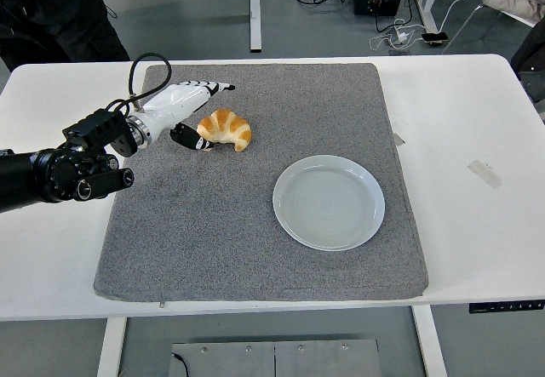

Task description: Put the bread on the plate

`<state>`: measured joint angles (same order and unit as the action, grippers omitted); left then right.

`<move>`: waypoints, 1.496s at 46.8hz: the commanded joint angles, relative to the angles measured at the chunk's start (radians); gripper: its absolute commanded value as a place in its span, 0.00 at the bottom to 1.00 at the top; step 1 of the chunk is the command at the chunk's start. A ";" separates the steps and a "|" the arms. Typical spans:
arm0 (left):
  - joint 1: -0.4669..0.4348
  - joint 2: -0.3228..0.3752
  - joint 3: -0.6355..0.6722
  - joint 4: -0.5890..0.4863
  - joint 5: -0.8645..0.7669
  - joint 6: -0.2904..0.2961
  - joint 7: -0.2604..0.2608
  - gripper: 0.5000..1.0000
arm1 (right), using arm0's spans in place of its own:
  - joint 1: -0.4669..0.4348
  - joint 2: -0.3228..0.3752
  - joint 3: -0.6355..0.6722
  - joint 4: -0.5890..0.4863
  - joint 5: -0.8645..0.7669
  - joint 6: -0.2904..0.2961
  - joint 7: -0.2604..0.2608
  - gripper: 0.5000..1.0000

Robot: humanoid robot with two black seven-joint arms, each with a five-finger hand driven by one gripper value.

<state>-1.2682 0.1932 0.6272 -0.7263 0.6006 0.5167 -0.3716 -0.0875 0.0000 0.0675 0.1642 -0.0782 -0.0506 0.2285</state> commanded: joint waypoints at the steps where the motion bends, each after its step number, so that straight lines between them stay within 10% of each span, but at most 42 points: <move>1: 0.006 -0.003 0.000 0.004 -0.001 -0.006 0.000 0.81 | 0.000 0.000 0.000 0.000 0.000 0.000 0.000 1.00; 25: 0.043 -0.037 -0.040 0.076 0.015 -0.064 -0.001 0.76 | 0.000 0.000 0.000 0.000 0.000 0.000 0.000 1.00; 35: 0.056 -0.052 -0.047 0.102 0.015 -0.104 -0.001 0.61 | 0.000 0.000 0.000 0.000 0.000 0.000 0.000 1.00; 48: 0.058 -0.052 -0.047 0.104 0.042 -0.106 -0.001 0.15 | 0.000 0.000 0.000 0.000 0.000 0.000 0.000 1.00; 70: 0.056 -0.043 -0.087 0.104 0.064 -0.107 -0.001 0.00 | 0.000 0.000 0.000 0.000 0.000 0.000 0.000 1.00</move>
<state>-1.2051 0.1447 0.5608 -0.6228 0.6661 0.4106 -0.3728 -0.0874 0.0000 0.0675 0.1641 -0.0782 -0.0506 0.2285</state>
